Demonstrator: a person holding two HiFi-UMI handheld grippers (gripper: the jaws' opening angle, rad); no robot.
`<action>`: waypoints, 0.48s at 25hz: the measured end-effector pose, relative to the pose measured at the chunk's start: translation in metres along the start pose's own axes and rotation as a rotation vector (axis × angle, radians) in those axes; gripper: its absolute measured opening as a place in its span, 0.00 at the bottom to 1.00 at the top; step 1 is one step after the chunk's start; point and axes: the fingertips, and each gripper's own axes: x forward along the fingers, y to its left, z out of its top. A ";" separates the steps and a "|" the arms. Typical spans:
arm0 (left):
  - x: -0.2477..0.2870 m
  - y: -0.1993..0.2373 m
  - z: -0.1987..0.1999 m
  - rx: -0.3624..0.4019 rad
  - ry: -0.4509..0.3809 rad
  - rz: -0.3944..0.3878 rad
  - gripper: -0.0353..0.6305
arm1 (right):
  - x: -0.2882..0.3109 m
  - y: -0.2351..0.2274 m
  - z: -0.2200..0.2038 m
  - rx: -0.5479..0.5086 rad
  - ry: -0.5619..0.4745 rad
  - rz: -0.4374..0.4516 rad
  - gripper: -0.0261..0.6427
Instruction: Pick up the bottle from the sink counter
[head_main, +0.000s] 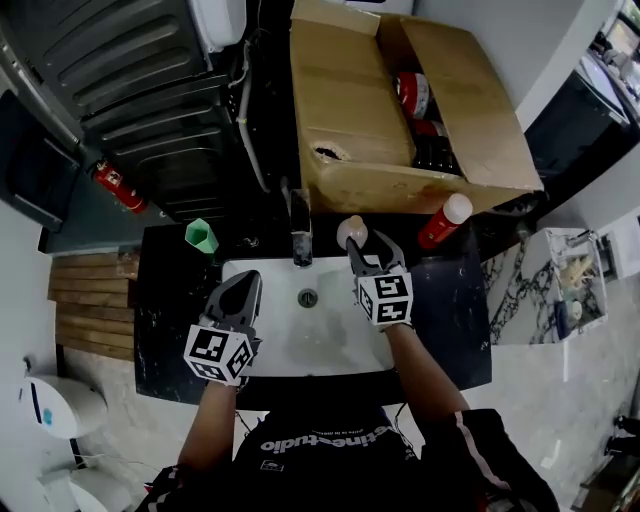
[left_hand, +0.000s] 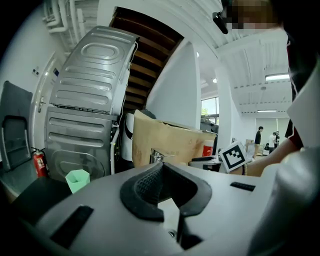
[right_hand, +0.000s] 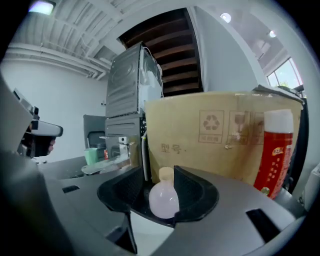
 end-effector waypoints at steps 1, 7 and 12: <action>0.002 0.003 -0.003 0.001 0.012 0.006 0.07 | 0.011 -0.005 -0.006 0.003 0.012 -0.008 0.35; 0.008 0.017 -0.018 -0.013 0.053 0.043 0.07 | 0.065 -0.024 -0.028 -0.014 0.078 -0.043 0.37; 0.009 0.024 -0.017 -0.009 0.058 0.061 0.07 | 0.078 -0.018 -0.030 -0.063 0.068 -0.038 0.28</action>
